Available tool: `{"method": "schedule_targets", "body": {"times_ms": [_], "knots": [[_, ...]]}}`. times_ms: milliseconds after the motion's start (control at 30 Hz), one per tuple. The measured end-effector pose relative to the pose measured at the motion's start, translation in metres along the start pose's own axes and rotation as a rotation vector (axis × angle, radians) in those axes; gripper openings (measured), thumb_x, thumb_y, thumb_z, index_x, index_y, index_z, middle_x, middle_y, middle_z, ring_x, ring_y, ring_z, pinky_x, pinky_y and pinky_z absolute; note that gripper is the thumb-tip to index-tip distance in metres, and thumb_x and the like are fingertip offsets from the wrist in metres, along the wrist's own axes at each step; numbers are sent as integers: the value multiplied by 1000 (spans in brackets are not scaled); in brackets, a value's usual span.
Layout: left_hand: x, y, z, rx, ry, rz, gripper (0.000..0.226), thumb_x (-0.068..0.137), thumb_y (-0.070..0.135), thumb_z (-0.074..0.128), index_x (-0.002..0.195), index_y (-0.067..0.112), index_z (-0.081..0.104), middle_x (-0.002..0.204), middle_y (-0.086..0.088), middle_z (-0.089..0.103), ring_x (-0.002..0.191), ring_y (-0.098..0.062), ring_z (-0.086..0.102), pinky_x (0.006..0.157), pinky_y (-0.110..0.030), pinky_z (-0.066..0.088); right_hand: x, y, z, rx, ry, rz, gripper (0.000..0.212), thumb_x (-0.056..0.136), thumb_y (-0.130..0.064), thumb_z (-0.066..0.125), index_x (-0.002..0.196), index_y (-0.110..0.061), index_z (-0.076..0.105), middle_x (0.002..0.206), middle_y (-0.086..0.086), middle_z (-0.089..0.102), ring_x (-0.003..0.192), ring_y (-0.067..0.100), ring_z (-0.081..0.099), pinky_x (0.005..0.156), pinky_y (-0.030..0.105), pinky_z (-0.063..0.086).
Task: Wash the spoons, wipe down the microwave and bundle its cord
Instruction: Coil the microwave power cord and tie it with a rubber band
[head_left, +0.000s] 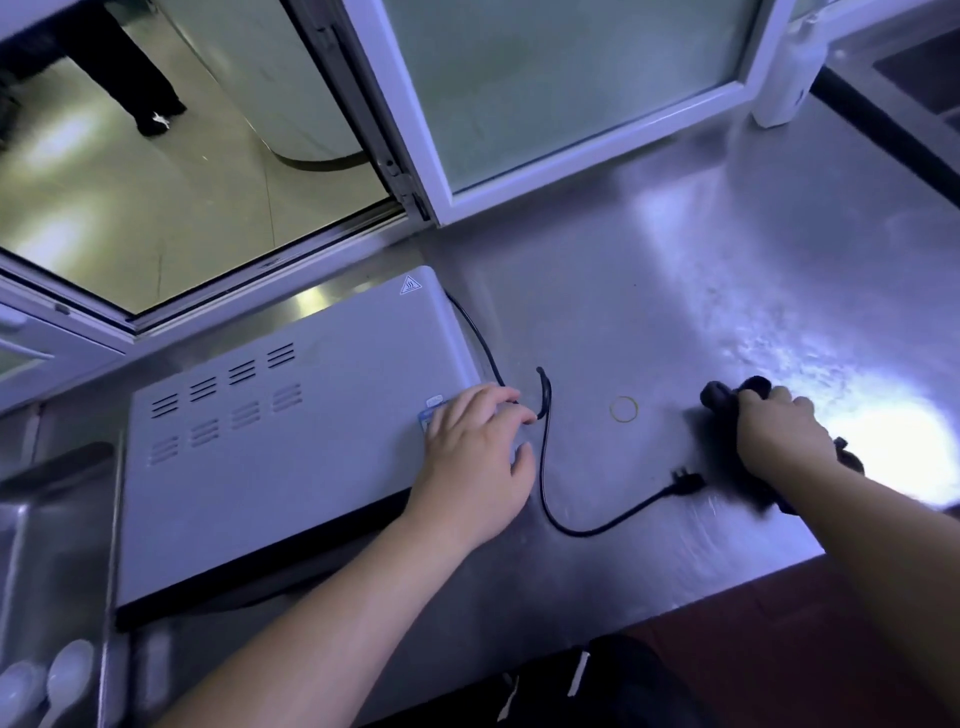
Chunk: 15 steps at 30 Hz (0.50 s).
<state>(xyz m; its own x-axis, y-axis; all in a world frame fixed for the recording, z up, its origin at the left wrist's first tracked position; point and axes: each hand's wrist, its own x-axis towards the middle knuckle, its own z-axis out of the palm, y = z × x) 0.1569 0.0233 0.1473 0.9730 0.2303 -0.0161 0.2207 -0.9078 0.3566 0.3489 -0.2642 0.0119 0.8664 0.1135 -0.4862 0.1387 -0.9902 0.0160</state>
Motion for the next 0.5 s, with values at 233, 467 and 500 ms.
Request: {"method": "schedule_targets", "body": {"times_ms": [233, 467, 500], "knots": [[3, 4, 9, 66, -91, 38, 30, 87, 27, 51, 109, 27, 72, 129, 13, 61, 135, -13, 47, 114, -32, 22, 6, 15, 17, 80, -88, 68, 44, 96, -13, 40, 139, -11, 42, 127, 21, 42, 118, 42, 42, 84, 50, 44], [3, 6, 8, 78, -110, 28, 28, 89, 24, 54, 110, 27, 72, 129, 14, 60, 134, -11, 45, 116, -31, 20, 2, 10, 22, 75, -79, 11, 47, 94, -14, 43, 140, -17, 41, 126, 18, 44, 114, 37, 43, 77, 43, 43], [3, 6, 7, 83, -114, 28, 28, 89, 24, 54, 111, 27, 72, 129, 15, 60, 134, -10, 45, 116, -31, 20, -1, 8, 22, 28, -46, 10, 44, 94, -16, 43, 138, -17, 43, 125, 16, 45, 112, 36, 44, 75, 42, 42]]}}
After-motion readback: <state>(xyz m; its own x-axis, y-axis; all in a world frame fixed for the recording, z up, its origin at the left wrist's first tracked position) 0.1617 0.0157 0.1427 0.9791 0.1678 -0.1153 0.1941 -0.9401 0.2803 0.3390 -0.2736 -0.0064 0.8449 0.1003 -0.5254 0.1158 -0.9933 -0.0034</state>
